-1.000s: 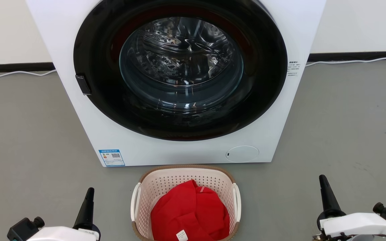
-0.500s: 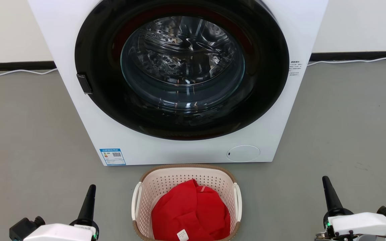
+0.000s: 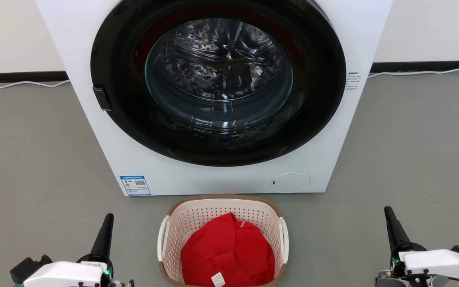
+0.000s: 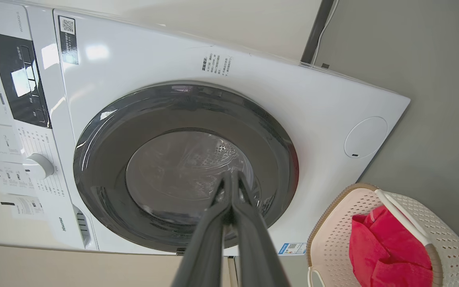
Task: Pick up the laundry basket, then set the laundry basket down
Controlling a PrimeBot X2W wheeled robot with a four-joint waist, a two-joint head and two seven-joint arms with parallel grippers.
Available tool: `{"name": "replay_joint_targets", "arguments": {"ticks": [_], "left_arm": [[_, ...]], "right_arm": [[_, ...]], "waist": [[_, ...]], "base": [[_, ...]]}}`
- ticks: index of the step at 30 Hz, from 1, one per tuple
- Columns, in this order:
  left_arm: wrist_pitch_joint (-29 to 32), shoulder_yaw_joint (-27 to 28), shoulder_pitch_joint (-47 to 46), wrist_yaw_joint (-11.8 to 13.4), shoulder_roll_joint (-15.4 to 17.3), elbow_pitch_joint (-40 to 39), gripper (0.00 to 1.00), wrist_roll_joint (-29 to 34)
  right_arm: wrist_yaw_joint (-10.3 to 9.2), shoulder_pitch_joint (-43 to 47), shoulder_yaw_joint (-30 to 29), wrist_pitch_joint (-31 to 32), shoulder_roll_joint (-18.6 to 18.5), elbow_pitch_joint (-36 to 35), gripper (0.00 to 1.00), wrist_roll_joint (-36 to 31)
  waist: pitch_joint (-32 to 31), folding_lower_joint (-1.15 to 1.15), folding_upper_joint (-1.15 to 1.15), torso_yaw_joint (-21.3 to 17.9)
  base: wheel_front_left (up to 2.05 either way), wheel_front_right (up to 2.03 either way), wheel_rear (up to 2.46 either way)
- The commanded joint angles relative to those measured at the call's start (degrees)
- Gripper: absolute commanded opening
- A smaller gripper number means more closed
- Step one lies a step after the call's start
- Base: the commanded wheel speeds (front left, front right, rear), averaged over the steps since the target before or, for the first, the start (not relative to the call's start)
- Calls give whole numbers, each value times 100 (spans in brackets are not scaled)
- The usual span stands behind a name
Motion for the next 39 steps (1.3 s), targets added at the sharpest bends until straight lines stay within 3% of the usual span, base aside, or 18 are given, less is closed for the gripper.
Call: {"name": "replay_joint_targets", "arguments": {"ticks": [1,22,39], "left_arm": [[42,175,-354,-31,25,-124,0,-166],[397,342,-525,-37,-88,-89,0,-1288],[405,346,-528,-37,-90,-89,0,-1311]], "right_arm": [[35,-324,57,91,-75,-145,0,192],[42,-446,-97,455,-68,-115,0,1539],[42,-451,-130,486,-47,-112,0,1542]], "waist": [[2,0,0,3],[26,0,0,45],[26,0,0,46]], "base": [[0,0,0],[0,0,0],[0,0,0]]}}
